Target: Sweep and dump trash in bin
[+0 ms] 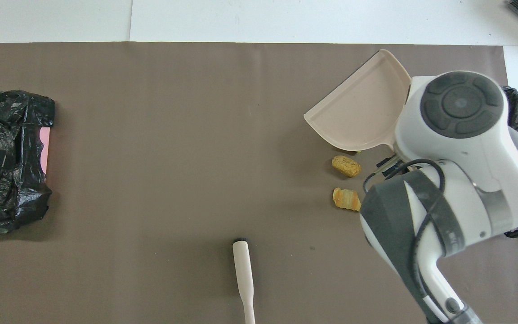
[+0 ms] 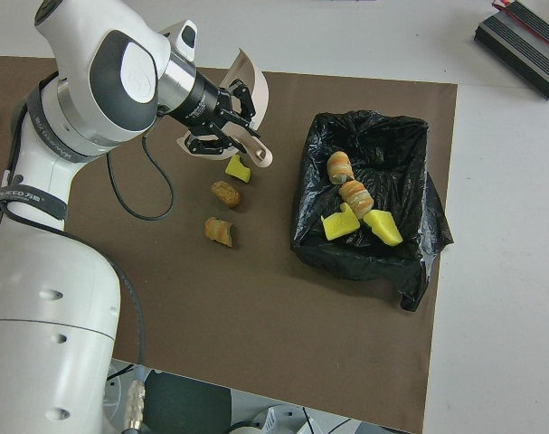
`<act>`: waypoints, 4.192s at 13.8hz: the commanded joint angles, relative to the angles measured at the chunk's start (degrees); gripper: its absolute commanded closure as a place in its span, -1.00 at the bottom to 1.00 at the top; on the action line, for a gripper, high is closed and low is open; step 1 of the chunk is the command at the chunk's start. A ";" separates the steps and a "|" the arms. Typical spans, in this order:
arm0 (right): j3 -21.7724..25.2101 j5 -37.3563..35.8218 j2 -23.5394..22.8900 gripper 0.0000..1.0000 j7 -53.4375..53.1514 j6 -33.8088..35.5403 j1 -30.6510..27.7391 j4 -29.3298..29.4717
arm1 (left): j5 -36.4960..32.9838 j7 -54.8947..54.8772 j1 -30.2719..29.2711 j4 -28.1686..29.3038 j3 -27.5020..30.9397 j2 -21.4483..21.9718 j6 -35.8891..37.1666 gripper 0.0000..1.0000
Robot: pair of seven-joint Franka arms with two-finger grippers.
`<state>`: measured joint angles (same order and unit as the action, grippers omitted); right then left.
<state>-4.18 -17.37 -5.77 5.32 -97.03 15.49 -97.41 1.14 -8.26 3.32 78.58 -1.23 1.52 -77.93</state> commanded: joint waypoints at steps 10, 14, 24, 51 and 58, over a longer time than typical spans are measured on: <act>0.14 16.31 -24.88 1.00 -36.51 -11.24 13.77 21.54 | -1.40 -0.18 2.14 1.40 2.55 0.59 0.94 -1.00; 0.14 16.49 -29.56 1.00 -40.65 -18.01 16.86 22.70 | -1.40 -0.18 1.87 1.40 2.55 0.59 0.85 -1.00; 0.05 19.74 -28.34 0.73 -40.30 -25.05 16.51 14.09 | -2.90 -0.09 1.08 1.66 2.73 0.77 0.32 -1.00; -0.04 31.60 13.59 -1.00 -39.68 -27.15 35.83 -37.76 | -1.31 18.36 20.58 23.00 0.44 -0.20 -28.64 -1.00; -0.04 31.69 11.92 -1.00 -41.88 -34.88 41.55 -43.29 | -1.84 31.19 28.32 26.97 0.53 -12.41 -45.10 -1.00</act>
<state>-4.45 12.92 6.14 -35.18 -128.38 55.79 -138.59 -0.35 20.56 30.12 104.51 -1.80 -9.53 -119.68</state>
